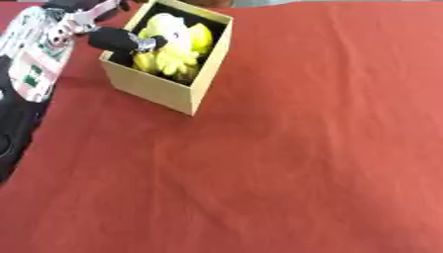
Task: Pick up objects on the table and place them in the box.
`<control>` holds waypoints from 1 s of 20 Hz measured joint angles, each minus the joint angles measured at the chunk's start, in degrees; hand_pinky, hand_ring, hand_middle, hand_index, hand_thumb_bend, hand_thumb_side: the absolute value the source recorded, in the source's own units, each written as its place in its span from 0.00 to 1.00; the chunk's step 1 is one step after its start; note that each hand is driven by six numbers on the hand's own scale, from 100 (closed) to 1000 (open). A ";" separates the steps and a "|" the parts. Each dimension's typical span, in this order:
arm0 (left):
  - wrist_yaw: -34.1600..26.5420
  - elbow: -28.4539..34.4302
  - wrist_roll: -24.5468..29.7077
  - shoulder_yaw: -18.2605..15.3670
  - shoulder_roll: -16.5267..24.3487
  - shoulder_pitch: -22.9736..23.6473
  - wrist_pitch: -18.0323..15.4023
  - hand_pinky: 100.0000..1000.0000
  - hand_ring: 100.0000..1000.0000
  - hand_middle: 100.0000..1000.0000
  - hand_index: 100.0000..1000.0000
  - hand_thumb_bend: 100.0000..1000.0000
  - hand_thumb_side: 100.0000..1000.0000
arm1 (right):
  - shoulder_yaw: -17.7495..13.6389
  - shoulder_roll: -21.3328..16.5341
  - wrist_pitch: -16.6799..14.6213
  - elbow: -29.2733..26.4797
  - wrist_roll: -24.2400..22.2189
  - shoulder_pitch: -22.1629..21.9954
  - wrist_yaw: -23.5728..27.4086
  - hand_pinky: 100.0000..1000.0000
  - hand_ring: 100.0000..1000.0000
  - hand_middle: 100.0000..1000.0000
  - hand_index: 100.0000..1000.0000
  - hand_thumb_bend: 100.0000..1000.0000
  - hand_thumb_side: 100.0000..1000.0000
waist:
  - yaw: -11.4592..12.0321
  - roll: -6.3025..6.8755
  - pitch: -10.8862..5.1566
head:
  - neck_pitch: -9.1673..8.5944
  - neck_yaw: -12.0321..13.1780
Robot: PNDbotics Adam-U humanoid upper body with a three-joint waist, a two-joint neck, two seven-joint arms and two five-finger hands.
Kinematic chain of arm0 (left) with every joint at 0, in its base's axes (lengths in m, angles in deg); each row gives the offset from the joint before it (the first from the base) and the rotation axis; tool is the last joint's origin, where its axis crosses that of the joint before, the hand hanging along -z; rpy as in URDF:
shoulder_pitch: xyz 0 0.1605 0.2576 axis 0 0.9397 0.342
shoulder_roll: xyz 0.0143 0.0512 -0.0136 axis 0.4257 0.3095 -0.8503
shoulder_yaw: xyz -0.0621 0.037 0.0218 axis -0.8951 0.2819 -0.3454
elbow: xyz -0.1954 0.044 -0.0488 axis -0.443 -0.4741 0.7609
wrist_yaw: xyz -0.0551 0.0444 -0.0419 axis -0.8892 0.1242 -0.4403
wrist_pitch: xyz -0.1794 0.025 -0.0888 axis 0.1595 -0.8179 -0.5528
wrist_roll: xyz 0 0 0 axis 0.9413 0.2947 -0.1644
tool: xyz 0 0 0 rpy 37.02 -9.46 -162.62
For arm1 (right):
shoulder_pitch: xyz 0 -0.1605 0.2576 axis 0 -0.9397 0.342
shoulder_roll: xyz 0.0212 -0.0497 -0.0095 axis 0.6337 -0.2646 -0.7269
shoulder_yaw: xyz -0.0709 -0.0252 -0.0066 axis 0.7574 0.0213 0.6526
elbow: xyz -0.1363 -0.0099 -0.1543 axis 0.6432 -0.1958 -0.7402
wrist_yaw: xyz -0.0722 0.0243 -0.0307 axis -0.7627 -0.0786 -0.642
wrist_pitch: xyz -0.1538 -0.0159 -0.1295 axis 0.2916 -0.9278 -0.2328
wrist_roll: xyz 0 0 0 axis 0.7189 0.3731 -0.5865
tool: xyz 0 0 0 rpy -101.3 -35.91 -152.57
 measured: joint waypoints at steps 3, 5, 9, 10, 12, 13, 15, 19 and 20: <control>-0.64 2.08 -0.94 -0.33 0.73 0.07 0.11 0.81 0.82 0.83 0.91 0.41 0.63 | 0.00 0.00 0.00 0.00 -0.04 -0.01 0.01 0.84 0.88 0.62 0.77 0.00 0.61 | 0.17 0.00 0.00 | 0.00 -0.02; -1.19 4.16 -1.55 -0.65 1.24 0.36 0.27 0.80 0.81 0.81 0.91 0.37 0.62 | 0.00 0.00 -0.03 0.00 -0.06 -0.01 0.02 0.84 0.88 0.62 0.77 0.00 0.61 | 0.23 0.00 0.00 | 0.00 -0.03; -3.68 10.51 -3.54 -1.95 2.68 1.40 1.24 0.78 0.79 0.78 0.89 0.22 0.62 | -0.02 0.01 -0.16 0.00 0.03 -0.01 0.06 0.84 0.87 0.62 0.77 0.00 0.60 | 0.38 0.04 -0.01 | 0.00 -0.18; -4.57 12.50 -4.40 -2.41 3.20 1.91 1.74 0.78 0.78 0.78 0.89 0.19 0.63 | -0.03 0.01 -0.21 0.00 0.08 -0.01 0.09 0.84 0.87 0.62 0.77 0.00 0.61 | 0.43 0.07 -0.01 | 0.00 -0.23; -7.34 17.30 -6.85 -3.59 4.50 3.40 2.89 0.77 0.78 0.77 0.88 0.17 0.65 | -0.09 0.05 -0.38 0.00 0.25 0.01 0.22 0.84 0.87 0.62 0.77 0.00 0.59 | 0.57 0.22 -0.02 | 0.00 -0.30; -9.10 19.83 -8.37 -4.31 5.24 4.37 3.49 0.77 0.77 0.76 0.88 0.17 0.65 | -0.18 0.06 -0.48 0.00 0.35 0.07 0.29 0.84 0.87 0.62 0.77 0.00 0.59 | 0.61 0.32 -0.04 | -0.01 -0.37; -12.97 25.01 -11.86 -5.90 6.58 6.73 4.79 0.75 0.76 0.75 0.87 0.14 0.66 | -0.40 0.12 -0.71 0.00 0.58 0.34 0.48 0.84 0.88 0.62 0.77 0.00 0.59 | 0.83 0.38 -0.12 | -0.02 -0.69; -21.74 33.89 -19.55 -9.33 7.15 12.15 6.32 0.73 0.75 0.73 0.87 0.13 0.68 | -0.58 1.47 -0.77 0.00 0.77 1.37 0.91 0.85 0.88 0.62 0.77 0.00 0.59 | 1.21 0.32 -0.17 | -0.09 -1.22; -23.75 35.62 -21.42 -10.20 7.03 13.50 6.43 0.72 0.73 0.71 0.88 0.12 0.69 | -0.67 2.09 -0.77 0.00 0.77 1.83 1.07 0.85 0.88 0.62 0.77 0.00 0.59 | 1.21 0.29 -0.18 | -0.10 -1.22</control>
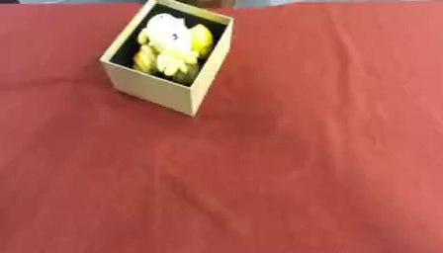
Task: Pick up objects on the table and place them in the box.
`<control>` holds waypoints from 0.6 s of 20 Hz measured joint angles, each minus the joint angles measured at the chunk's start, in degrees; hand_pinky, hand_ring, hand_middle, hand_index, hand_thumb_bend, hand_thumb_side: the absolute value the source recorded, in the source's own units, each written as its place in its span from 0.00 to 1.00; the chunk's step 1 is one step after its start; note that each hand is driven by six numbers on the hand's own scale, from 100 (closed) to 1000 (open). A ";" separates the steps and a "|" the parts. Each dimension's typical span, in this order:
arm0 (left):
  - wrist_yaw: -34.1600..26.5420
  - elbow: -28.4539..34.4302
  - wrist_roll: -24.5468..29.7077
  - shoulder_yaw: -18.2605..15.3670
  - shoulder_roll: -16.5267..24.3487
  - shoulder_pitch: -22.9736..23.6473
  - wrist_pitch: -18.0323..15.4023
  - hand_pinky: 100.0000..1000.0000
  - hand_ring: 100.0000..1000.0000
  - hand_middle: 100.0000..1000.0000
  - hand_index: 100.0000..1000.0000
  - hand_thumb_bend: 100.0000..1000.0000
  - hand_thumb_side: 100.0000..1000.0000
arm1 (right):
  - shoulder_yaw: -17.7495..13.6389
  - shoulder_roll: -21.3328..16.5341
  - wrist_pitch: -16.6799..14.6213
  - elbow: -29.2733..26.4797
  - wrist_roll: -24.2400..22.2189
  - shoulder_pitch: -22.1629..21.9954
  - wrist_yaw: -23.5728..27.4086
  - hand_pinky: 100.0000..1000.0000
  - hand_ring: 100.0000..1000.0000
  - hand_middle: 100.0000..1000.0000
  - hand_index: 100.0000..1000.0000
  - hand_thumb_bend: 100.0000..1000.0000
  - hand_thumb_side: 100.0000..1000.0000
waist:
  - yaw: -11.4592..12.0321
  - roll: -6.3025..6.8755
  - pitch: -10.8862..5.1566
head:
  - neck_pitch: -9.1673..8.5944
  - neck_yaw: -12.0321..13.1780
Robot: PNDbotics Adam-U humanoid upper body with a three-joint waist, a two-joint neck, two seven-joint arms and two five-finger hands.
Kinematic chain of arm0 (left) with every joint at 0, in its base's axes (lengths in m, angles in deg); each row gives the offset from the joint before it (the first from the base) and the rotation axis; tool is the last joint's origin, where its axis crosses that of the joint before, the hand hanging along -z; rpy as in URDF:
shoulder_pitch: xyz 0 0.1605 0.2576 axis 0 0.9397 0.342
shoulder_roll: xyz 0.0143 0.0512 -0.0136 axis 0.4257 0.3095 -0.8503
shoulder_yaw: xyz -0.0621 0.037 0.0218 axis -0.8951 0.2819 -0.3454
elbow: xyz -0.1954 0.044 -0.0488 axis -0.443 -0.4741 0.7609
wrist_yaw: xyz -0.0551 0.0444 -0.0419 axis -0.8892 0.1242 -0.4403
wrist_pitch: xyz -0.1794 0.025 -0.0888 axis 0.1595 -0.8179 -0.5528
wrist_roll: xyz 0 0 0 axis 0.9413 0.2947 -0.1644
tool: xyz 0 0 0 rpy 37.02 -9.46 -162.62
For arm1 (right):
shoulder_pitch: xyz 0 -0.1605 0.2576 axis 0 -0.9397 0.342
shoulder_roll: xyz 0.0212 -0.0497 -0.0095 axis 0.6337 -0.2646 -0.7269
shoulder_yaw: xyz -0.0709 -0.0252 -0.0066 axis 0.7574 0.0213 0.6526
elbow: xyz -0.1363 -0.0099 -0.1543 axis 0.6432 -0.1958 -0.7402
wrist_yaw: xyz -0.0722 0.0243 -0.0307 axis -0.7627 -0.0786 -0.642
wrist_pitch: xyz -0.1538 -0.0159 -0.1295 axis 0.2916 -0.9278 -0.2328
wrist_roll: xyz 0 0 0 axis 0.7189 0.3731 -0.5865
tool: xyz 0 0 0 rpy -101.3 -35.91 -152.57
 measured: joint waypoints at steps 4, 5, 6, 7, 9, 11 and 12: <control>-6.99 4.95 -7.27 -3.43 -0.72 4.84 0.29 0.71 0.72 0.69 0.87 0.13 0.69 | -0.14 2.46 -0.23 0.00 0.08 2.15 0.92 0.85 0.88 0.63 0.77 0.00 0.57 | 0.04 -0.32 -0.01 | 0.00 -0.06; -8.44 6.02 -8.81 -4.23 -0.86 5.88 0.23 0.71 0.72 0.69 0.88 0.13 0.71 | -0.26 2.94 -0.38 0.00 0.12 2.54 1.13 0.85 0.88 0.63 0.77 0.00 0.58 | 0.12 -0.34 -0.01 | 0.01 -0.08; -9.62 7.08 -10.16 -4.98 -1.01 6.89 0.14 0.72 0.73 0.70 0.88 0.15 0.72 | -0.40 3.42 -0.60 0.00 0.14 2.92 1.27 0.85 0.87 0.63 0.76 0.00 0.57 | 0.18 -0.32 -0.01 | 0.02 -0.08; -10.54 7.98 -11.25 -5.67 -1.14 7.79 0.05 0.72 0.73 0.70 0.89 0.16 0.72 | -0.42 3.90 -0.90 0.00 0.12 3.23 1.37 0.84 0.87 0.63 0.76 0.00 0.57 | 0.21 -0.31 -0.01 | 0.03 -0.08; -11.21 9.48 -12.86 -6.93 -1.16 9.38 -0.05 0.72 0.73 0.70 0.89 0.16 0.73 | -0.53 4.92 -1.76 0.00 0.12 3.83 1.61 0.84 0.87 0.63 0.76 0.00 0.57 | 0.32 -0.34 -0.01 | 0.18 -0.08; -11.28 10.54 -14.12 -7.82 -1.33 10.52 -0.24 0.72 0.73 0.70 0.89 0.17 0.73 | -0.77 5.98 -2.70 0.00 0.28 4.30 2.01 0.84 0.87 0.63 0.76 0.00 0.56 | 0.38 -0.48 -0.01 | 0.21 -0.10; -11.36 10.82 -14.72 -8.14 -1.65 10.86 -0.62 0.72 0.73 0.70 0.89 0.17 0.73 | -0.78 6.48 -3.30 0.00 0.35 4.50 2.24 0.84 0.87 0.63 0.76 0.00 0.56 | 0.39 -0.58 0.00 | 0.22 -0.12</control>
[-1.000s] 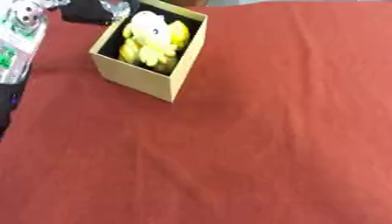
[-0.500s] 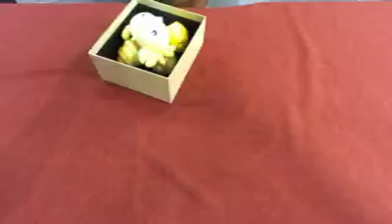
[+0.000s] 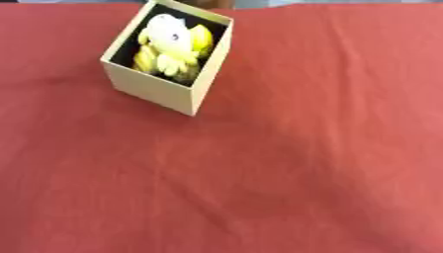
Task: Pick up objects on the table and place them in the box.
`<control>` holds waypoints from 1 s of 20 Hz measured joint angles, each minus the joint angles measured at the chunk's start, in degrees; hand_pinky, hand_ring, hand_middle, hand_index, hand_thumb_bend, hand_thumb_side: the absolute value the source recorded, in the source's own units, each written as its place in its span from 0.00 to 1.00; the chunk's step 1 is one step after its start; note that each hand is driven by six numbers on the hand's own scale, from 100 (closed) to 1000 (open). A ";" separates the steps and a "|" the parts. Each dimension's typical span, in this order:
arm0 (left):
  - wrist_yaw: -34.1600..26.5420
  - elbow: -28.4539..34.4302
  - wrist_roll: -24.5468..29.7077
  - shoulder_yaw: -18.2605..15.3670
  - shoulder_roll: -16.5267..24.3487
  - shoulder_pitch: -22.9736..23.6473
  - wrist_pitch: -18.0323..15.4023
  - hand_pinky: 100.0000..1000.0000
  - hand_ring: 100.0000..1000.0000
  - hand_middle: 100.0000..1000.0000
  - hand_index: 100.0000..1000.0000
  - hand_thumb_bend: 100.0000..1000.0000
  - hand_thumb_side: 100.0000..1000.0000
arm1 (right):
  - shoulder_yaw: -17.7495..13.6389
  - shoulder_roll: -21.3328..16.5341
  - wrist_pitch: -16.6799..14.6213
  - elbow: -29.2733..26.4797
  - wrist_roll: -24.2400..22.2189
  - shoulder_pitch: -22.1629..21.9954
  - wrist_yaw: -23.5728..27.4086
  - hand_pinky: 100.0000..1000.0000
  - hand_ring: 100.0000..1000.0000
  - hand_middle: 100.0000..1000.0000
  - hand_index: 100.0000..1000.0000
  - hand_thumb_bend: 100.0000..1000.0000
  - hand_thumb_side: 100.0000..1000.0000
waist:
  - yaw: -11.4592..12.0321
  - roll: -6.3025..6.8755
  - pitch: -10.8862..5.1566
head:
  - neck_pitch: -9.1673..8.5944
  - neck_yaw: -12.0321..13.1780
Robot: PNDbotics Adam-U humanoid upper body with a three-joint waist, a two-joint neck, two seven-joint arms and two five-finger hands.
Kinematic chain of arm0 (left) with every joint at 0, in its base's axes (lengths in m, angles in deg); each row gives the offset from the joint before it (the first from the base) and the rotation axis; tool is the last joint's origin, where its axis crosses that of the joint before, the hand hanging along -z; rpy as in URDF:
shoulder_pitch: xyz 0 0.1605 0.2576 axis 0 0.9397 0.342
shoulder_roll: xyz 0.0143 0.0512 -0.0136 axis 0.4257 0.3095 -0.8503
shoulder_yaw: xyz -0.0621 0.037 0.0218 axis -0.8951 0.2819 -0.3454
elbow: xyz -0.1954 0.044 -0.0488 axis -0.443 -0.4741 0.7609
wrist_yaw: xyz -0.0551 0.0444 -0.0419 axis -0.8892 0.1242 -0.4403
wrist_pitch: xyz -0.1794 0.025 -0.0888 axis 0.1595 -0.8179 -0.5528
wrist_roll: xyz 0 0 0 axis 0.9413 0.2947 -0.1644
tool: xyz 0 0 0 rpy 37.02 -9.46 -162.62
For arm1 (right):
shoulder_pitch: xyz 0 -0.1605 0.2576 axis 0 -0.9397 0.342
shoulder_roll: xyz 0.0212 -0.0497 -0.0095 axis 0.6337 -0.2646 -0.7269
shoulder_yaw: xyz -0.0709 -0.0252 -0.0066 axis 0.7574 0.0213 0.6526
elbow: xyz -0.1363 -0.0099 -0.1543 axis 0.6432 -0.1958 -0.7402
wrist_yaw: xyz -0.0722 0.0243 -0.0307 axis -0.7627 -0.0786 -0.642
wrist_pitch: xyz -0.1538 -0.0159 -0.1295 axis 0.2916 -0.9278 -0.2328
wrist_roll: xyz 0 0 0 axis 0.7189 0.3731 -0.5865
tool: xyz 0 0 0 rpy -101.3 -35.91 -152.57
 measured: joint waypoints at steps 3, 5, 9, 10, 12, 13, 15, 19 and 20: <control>-0.62 0.30 -1.85 -0.73 -0.99 0.62 -2.39 0.72 0.74 0.71 0.88 0.19 0.72 | -0.03 1.30 -2.15 0.00 -0.12 0.02 0.60 0.84 0.88 0.65 0.77 0.00 0.56 | 0.12 -0.31 0.21 | 0.01 -0.16; -1.40 0.33 -2.93 -1.01 -1.71 1.01 -4.72 0.72 0.74 0.71 0.87 0.20 0.71 | -0.19 2.16 -3.18 0.00 -0.39 0.02 1.07 0.84 0.89 0.66 0.77 0.00 0.57 | 0.34 -0.39 0.56 | 0.01 -0.22; -3.35 0.43 -4.72 -1.34 -3.12 1.81 -9.13 0.72 0.73 0.72 0.89 0.19 0.74 | -0.51 3.76 -4.52 0.00 -1.06 0.57 1.55 0.85 0.92 0.71 0.78 0.00 0.57 | 0.42 -0.33 1.05 | 0.00 -0.36; -3.84 0.43 -5.20 -1.36 -3.47 1.92 -10.04 0.72 0.73 0.72 0.89 0.20 0.73 | -0.67 4.21 -4.70 0.00 -1.16 0.60 1.55 0.85 0.92 0.72 0.78 0.00 0.58 | 0.43 -0.30 1.24 | -0.01 -0.37; -4.50 0.44 -6.07 -1.38 -4.11 2.19 -11.70 0.72 0.73 0.72 0.89 0.20 0.72 | -0.74 5.04 -5.00 0.00 -1.37 0.90 1.55 0.85 0.93 0.73 0.78 0.00 0.57 | 0.46 -0.16 1.53 | -0.03 -0.37; -4.69 0.44 -6.47 -1.41 -4.41 2.23 -12.48 0.72 0.73 0.72 0.89 0.22 0.71 | -0.76 5.37 -5.20 0.00 -1.52 1.06 1.55 0.85 0.93 0.73 0.78 0.00 0.56 | 0.47 -0.10 1.61 | -0.06 -0.37; -5.09 0.46 -7.31 -1.65 -5.13 2.23 -14.11 0.72 0.74 0.72 0.88 0.23 0.69 | -0.82 5.97 -5.90 0.00 -1.78 1.38 1.55 0.85 0.93 0.73 0.78 0.00 0.55 | 0.49 0.00 1.81 | -0.13 -0.37; -5.69 0.48 -8.78 -2.11 -6.78 2.25 -17.17 0.73 0.75 0.72 0.88 0.25 0.67 | -1.05 7.31 -8.18 0.00 -2.05 1.56 1.73 0.86 0.94 0.74 0.79 0.00 0.55 | 0.52 0.18 2.20 | -0.62 -0.36; -5.83 0.49 -9.01 -2.17 -7.10 2.27 -17.77 0.73 0.75 0.72 0.88 0.25 0.67 | -1.07 7.58 -8.66 0.00 -2.18 1.56 1.80 0.86 0.94 0.75 0.80 0.00 0.55 | 0.53 0.19 2.22 | -0.63 -0.36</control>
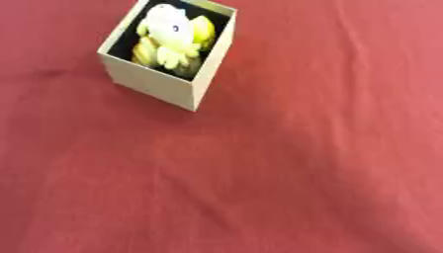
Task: Pick up objects on the table and place them in the box.
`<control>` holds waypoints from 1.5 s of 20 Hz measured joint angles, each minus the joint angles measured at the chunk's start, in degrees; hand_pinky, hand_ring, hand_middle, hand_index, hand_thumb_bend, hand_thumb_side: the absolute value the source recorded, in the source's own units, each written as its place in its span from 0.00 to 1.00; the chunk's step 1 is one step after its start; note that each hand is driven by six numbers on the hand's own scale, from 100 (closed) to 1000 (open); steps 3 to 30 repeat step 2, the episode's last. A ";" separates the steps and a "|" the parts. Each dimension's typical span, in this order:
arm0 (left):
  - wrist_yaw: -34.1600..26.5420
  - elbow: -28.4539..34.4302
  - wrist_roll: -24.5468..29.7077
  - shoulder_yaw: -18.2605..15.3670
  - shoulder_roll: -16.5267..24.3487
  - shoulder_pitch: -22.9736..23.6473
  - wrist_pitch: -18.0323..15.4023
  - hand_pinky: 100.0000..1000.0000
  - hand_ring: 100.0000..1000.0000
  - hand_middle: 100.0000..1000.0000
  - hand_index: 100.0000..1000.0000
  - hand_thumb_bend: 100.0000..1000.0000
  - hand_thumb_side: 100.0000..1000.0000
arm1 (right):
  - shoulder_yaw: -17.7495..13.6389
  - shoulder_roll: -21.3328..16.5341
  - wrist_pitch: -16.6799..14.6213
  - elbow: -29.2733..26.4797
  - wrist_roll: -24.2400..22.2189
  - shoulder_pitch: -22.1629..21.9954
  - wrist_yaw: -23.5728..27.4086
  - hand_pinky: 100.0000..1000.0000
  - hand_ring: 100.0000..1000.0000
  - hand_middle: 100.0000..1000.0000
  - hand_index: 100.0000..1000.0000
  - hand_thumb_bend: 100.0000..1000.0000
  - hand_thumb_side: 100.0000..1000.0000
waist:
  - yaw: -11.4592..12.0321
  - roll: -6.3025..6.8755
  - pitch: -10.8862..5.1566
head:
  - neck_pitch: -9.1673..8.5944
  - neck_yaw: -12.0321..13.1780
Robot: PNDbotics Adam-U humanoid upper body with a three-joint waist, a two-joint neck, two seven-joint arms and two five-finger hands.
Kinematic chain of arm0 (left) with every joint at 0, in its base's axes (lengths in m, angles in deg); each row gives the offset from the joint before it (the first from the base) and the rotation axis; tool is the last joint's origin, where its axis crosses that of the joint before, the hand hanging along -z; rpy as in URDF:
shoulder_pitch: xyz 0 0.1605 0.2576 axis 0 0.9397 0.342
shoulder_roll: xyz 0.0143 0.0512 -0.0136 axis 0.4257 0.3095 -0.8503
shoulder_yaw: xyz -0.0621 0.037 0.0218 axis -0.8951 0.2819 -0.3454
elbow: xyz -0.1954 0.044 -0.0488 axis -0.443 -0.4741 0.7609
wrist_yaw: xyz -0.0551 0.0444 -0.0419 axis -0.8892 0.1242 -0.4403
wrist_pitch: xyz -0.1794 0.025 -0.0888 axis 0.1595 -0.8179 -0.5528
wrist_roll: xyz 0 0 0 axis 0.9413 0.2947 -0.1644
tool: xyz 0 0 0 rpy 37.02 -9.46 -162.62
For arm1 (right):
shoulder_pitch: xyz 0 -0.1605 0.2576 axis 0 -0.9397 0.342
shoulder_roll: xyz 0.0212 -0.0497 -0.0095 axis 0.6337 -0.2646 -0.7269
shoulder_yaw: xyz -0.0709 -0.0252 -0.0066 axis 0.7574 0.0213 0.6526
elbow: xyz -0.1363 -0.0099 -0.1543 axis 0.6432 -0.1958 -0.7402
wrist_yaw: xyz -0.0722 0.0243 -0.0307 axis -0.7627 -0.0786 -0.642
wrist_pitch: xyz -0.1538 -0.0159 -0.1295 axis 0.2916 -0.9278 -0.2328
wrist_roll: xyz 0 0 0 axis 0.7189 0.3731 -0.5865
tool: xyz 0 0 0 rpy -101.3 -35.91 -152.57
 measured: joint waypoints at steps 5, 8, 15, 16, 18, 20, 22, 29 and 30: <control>-0.23 0.04 -0.35 -0.18 -0.46 0.01 -1.10 0.73 0.75 0.73 0.88 0.26 0.66 | -0.06 0.36 -0.81 0.00 -0.39 0.00 0.17 0.86 0.94 0.75 0.81 0.00 0.56 | 0.17 0.01 0.07 | -0.17 -0.02; -0.23 0.04 -0.35 -0.18 -0.46 0.01 -1.10 0.73 0.75 0.73 0.88 0.26 0.66 | -0.06 0.36 -0.81 0.00 -0.39 0.00 0.17 0.86 0.94 0.75 0.81 0.00 0.56 | 0.17 0.01 0.07 | -0.17 -0.02; -0.23 0.04 -0.35 -0.18 -0.46 0.01 -1.10 0.73 0.75 0.73 0.88 0.26 0.66 | -0.06 0.36 -0.81 0.00 -0.39 0.00 0.17 0.86 0.94 0.75 0.81 0.00 0.56 | 0.17 0.01 0.07 | -0.17 -0.02; -0.23 0.04 -0.35 -0.18 -0.46 0.01 -1.10 0.73 0.75 0.73 0.88 0.26 0.66 | -0.06 0.36 -0.81 0.00 -0.39 0.00 0.17 0.86 0.94 0.75 0.81 0.00 0.56 | 0.17 0.01 0.07 | -0.17 -0.02; -0.23 0.04 -0.35 -0.18 -0.46 0.01 -1.10 0.73 0.75 0.73 0.88 0.26 0.66 | -0.06 0.36 -0.81 0.00 -0.39 0.00 0.17 0.86 0.94 0.75 0.81 0.00 0.56 | 0.17 0.01 0.07 | -0.17 -0.02; -0.23 0.04 -0.35 -0.18 -0.46 0.01 -1.10 0.73 0.75 0.73 0.88 0.26 0.66 | -0.06 0.36 -0.81 0.00 -0.39 0.00 0.17 0.86 0.94 0.75 0.81 0.00 0.56 | 0.17 0.01 0.07 | -0.17 -0.02; -0.23 0.04 -0.35 -0.18 -0.46 0.01 -1.10 0.73 0.75 0.73 0.88 0.26 0.66 | -0.06 0.36 -0.81 0.00 -0.39 0.00 0.17 0.86 0.94 0.75 0.81 0.00 0.56 | 0.17 0.01 0.07 | -0.17 -0.02; -0.23 0.04 -0.35 -0.18 -0.46 0.01 -1.10 0.73 0.75 0.73 0.88 0.26 0.66 | -0.06 0.36 -0.81 0.00 -0.39 0.00 0.17 0.86 0.94 0.75 0.81 0.00 0.56 | 0.17 0.01 0.07 | -0.17 -0.02; -0.23 0.04 -0.35 -0.18 -0.46 0.01 -1.10 0.73 0.75 0.73 0.88 0.26 0.66 | -0.06 0.36 -0.81 0.00 -0.39 0.00 0.17 0.86 0.94 0.75 0.81 0.00 0.56 | 0.17 0.01 0.07 | -0.17 -0.02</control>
